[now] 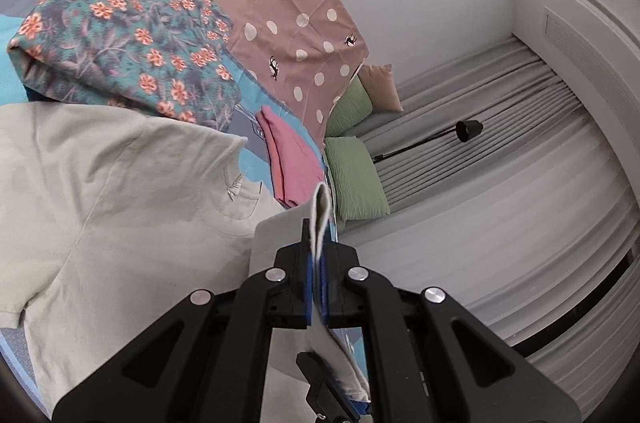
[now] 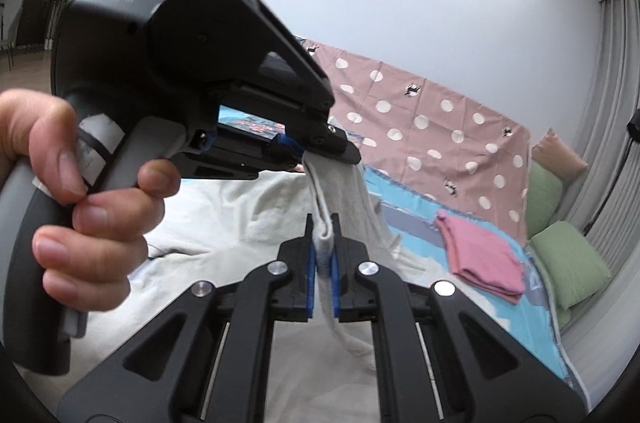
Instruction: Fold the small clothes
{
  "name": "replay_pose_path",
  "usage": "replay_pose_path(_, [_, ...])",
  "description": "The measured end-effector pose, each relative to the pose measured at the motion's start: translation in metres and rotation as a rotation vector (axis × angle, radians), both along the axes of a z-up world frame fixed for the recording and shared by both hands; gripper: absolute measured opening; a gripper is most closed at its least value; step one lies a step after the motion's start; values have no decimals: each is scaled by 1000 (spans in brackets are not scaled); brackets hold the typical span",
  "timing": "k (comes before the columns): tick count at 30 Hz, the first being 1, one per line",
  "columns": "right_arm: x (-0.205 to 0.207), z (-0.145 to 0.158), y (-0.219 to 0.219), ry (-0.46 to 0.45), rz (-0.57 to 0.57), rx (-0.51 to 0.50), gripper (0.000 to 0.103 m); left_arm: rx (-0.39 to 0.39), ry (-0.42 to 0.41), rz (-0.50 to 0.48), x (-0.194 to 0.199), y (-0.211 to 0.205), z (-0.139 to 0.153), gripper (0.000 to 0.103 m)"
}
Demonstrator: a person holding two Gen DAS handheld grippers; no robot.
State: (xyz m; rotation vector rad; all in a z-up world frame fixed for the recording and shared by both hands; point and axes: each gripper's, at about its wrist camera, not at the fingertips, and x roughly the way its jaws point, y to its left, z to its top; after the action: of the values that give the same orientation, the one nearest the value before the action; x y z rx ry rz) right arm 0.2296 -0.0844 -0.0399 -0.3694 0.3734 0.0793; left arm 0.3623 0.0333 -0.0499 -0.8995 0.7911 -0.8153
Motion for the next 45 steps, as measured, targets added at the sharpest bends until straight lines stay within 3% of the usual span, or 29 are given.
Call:
replay_pose_path(8, [2,8,18,-5,55,23,5,-30,-16,40,-5,26,5,2])
replay_pose_path(15, [7,-9,23,65,73,33,6,-1,18,69,1,37,-11,2])
replay_pose_path(16, [7,-11,23,76,77,39,9,2,29,71,2,39,-16,2])
replay_pose_path(18, [4,-14,20,86,79,47,34,14,46,74,3,41,-24,2])
replay_pose_path(19, [0,-16,16,89,80,50,38,24,52,76,3,42,-29,2])
replay_pose_path(27, [-17,-46,-34,246,-27,146,38,66,133,114,2,65,-67,2])
replay_pose_path(32, [-11,-67,-70,355,-102,235,38,155,156,201,-9,100,-77,3])
replay_pose_path(34, [-5,-74,-77,399,-106,280,38,191,170,254,-18,124,-82,10])
replay_pose_path(36, [-4,-77,-76,411,-101,299,39,212,198,317,-28,153,-90,25])
replay_pose_path(40, [-4,-82,-66,424,-71,330,49,277,280,504,-63,227,-112,34])
replay_pose_path(42, [-3,-83,-63,439,-56,347,50,311,314,546,-81,252,-123,36])
replay_pose_path(45, [-1,-88,-58,464,-44,360,50,475,353,516,-100,269,-139,44])
